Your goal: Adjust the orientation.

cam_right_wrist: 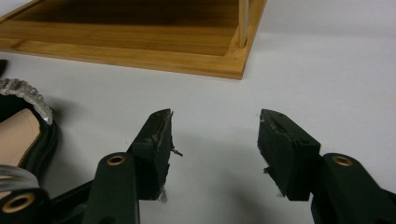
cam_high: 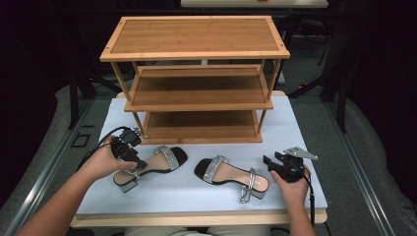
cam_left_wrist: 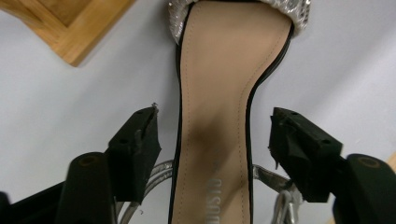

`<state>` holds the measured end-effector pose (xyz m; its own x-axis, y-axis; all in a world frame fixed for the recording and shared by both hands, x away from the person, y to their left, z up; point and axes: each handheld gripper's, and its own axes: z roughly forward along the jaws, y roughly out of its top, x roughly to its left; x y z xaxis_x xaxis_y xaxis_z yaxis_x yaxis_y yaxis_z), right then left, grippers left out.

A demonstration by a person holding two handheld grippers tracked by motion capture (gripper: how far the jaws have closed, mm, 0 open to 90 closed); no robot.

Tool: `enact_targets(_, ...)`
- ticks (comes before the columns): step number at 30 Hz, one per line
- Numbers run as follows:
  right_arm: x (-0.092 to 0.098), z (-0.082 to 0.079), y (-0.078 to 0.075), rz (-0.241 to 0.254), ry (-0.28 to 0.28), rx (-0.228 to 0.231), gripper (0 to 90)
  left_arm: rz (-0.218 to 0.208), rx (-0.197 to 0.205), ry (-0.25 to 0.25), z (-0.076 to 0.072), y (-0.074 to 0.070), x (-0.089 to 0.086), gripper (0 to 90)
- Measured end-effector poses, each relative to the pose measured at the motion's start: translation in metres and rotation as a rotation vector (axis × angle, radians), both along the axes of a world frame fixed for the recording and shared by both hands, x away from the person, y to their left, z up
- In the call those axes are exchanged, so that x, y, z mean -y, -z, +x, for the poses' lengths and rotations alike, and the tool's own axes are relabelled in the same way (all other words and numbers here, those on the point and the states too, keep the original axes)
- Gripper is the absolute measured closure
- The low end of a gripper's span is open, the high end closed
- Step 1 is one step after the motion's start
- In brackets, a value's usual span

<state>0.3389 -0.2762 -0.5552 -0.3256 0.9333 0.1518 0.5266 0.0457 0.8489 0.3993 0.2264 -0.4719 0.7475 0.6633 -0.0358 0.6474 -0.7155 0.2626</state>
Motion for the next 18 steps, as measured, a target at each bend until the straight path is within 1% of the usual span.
enact_targets(1,0.000,0.000,0.000,-0.005,0.002,-0.008,44.5,0.009,-0.028,0.009,0.003,0.004,0.002,30.8)
enact_targets(2,0.000,0.000,0.000,-0.005,0.001,-0.009,44.5,0.009,-0.028,0.009,0.003,0.004,0.002,30.0)
enact_targets(3,0.000,0.000,0.000,-0.006,0.001,-0.009,44.5,0.025,-0.058,0.013,0.006,0.009,0.004,29.4)
enact_targets(4,0.000,0.000,0.000,-0.005,0.000,-0.008,44.5,0.038,-0.071,0.013,0.007,0.012,0.005,28.5)
enact_targets(5,0.000,0.000,0.000,-0.006,0.000,-0.008,44.5,0.038,-0.071,0.013,0.007,0.012,0.005,27.5)
enact_targets(6,0.000,0.000,0.000,-0.006,0.000,-0.008,44.5,0.063,-0.083,0.029,0.009,0.015,0.006,27.5)
enact_targets(7,0.000,0.000,0.000,-0.004,0.000,-0.012,44.5,0.084,-0.093,0.029,0.010,0.018,0.007,26.6)
enact_targets(8,0.000,0.000,0.000,-0.001,0.000,-0.006,44.5,0.093,-0.097,0.029,0.011,0.019,0.007,25.7)
enact_targets(10,0.000,0.000,0.000,-0.003,0.000,-0.011,44.5,0.114,-0.106,0.022,0.014,0.024,0.008,25.9)
enact_targets(14,0.000,0.000,0.000,-0.005,-0.003,-0.012,44.5,0.122,-0.110,0.024,0.016,0.027,0.009,26.1)
enact_targets(16,0.000,0.000,0.000,-0.004,-0.004,-0.012,44.5,0.132,-0.123,0.032,0.017,0.030,0.011,27.2)
enact_targets(18,0.000,0.000,0.000,-0.004,-0.005,-0.016,44.5,0.135,-0.127,0.035,0.018,0.032,0.012,28.2)
